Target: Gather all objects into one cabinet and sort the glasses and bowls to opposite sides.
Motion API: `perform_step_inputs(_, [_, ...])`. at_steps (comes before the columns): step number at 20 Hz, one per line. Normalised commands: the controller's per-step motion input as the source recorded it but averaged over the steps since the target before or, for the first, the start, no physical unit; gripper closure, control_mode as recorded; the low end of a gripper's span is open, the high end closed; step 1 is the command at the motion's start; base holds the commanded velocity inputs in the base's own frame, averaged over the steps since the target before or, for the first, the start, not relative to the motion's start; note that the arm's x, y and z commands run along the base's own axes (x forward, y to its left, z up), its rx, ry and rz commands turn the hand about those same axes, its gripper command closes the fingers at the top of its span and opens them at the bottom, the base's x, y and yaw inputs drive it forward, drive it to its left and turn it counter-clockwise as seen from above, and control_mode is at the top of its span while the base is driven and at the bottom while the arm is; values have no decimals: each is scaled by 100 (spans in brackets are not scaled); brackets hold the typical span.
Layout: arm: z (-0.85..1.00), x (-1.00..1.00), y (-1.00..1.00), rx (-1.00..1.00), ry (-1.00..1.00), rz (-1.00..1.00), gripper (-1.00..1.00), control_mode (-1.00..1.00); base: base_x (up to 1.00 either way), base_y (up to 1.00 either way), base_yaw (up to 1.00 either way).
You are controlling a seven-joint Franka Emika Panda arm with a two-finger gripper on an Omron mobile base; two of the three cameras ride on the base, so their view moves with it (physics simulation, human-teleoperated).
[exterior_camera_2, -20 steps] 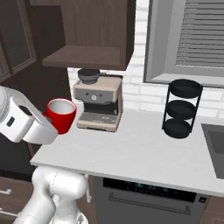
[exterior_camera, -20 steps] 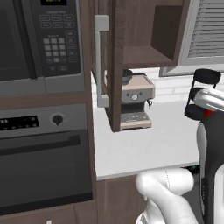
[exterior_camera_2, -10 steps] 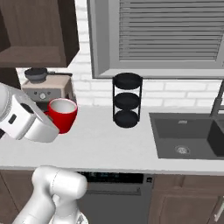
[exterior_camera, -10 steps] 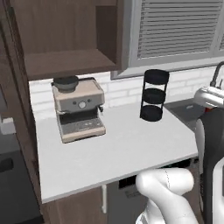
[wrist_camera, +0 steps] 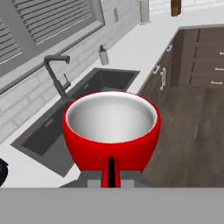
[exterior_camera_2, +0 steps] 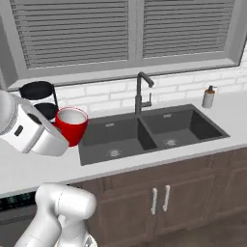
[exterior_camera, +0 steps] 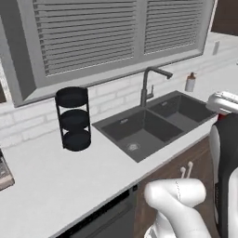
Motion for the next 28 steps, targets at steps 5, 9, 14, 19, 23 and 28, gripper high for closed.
perform_step_inputs(5, [0,0,0,0,0,0,100,100,0,-90,-65])
perform_step_inputs(9, [0,0,0,0,0,0,100,100,0,-82,-67])
perform_step_inputs(14, [0,0,0,0,0,0,100,100,6,-70,-68])
perform_step_inputs(19, [0,0,0,0,0,0,100,100,27,-59,-65])
perform_step_inputs(23, [0,0,0,0,0,0,100,100,86,0,-22])
perform_step_inputs(28, [0,0,0,0,0,0,100,100,75,-22,-1])
